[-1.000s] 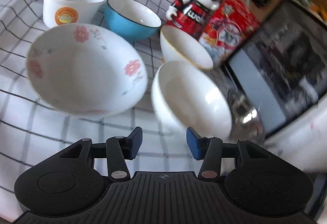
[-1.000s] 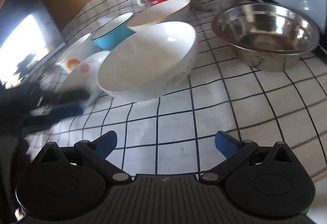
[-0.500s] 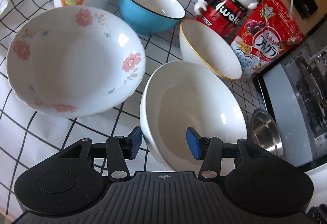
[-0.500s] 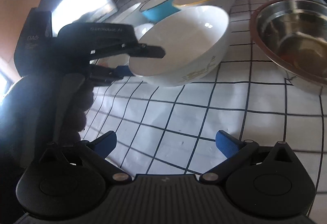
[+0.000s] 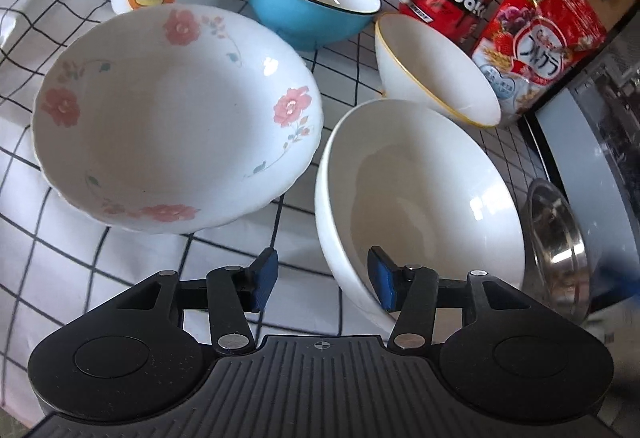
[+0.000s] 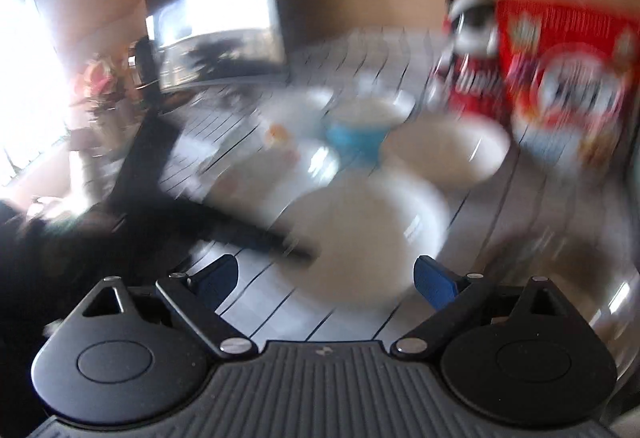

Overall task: Organize plates and bowls
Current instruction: 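Close the left gripper on the large white bowl's rim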

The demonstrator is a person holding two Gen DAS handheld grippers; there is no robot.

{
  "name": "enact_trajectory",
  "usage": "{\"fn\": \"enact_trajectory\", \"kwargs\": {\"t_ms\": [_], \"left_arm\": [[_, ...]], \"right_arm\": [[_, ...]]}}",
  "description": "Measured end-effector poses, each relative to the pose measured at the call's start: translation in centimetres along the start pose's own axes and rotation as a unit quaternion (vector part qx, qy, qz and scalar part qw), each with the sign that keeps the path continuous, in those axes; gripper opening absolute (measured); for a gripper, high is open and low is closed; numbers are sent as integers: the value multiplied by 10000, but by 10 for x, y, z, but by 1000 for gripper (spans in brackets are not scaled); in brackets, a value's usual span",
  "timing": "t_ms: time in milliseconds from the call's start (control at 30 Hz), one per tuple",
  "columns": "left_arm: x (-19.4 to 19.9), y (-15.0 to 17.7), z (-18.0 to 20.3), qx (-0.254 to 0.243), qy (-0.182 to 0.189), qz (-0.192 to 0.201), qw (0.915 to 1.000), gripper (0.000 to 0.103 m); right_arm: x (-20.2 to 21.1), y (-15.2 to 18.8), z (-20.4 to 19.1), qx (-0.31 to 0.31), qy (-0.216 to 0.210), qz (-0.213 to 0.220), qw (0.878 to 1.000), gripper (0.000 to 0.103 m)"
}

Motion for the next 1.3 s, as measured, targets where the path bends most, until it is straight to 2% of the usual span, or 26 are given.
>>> {"fn": "enact_trajectory", "kwargs": {"t_ms": [67, 167, 333, 433, 533, 633, 700, 833, 1033, 1300], "left_arm": [[6, 0, 0, -156, -10, -15, 9999, 55], [15, -3, -4, -266, 13, 15, 9996, 56], [25, -10, -12, -69, 111, 12, 9999, 57], [20, -10, -13, 182, 198, -102, 9996, 53], [10, -5, -12, 594, 321, -350, 9971, 53], [7, -2, -9, 575, 311, -405, 9970, 52], [8, -2, -9, 563, 314, -404, 9971, 51], [10, -3, -13, 635, 354, -403, 9965, 51], [14, -1, -16, 552, 393, -465, 9966, 50], [8, 2, -11, 401, 443, -538, 9968, 49]], "right_arm": [[-13, -15, 11, 104, 278, 31, 9996, 95], [-44, -24, 31, -188, 453, -190, 9986, 94], [-91, -7, 46, -666, 432, -901, 9928, 85], [-109, 4, 48, -528, 484, -1199, 9902, 83], [-128, 11, 51, -357, 431, -1413, 9884, 76], [-146, 18, 53, -427, 407, -1630, 9849, 68], [-151, 23, 51, -485, 371, -1730, 9830, 67], [-148, 26, 44, -421, 401, -1736, 9831, 67], [-129, 32, 41, -854, 440, -1783, 9793, 67], [-103, 45, 22, -1087, 420, -1822, 9763, 67]]}}
Point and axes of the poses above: each gripper's, at about its wrist camera, not at the fingertips, and x roughly against the way its jaws point, z to its right, y to its underside, the point moved 7 cm from there along -x, roughly the way its jaws point, and after that the axes turned 14 degrees about z, right-handed, at the moved point
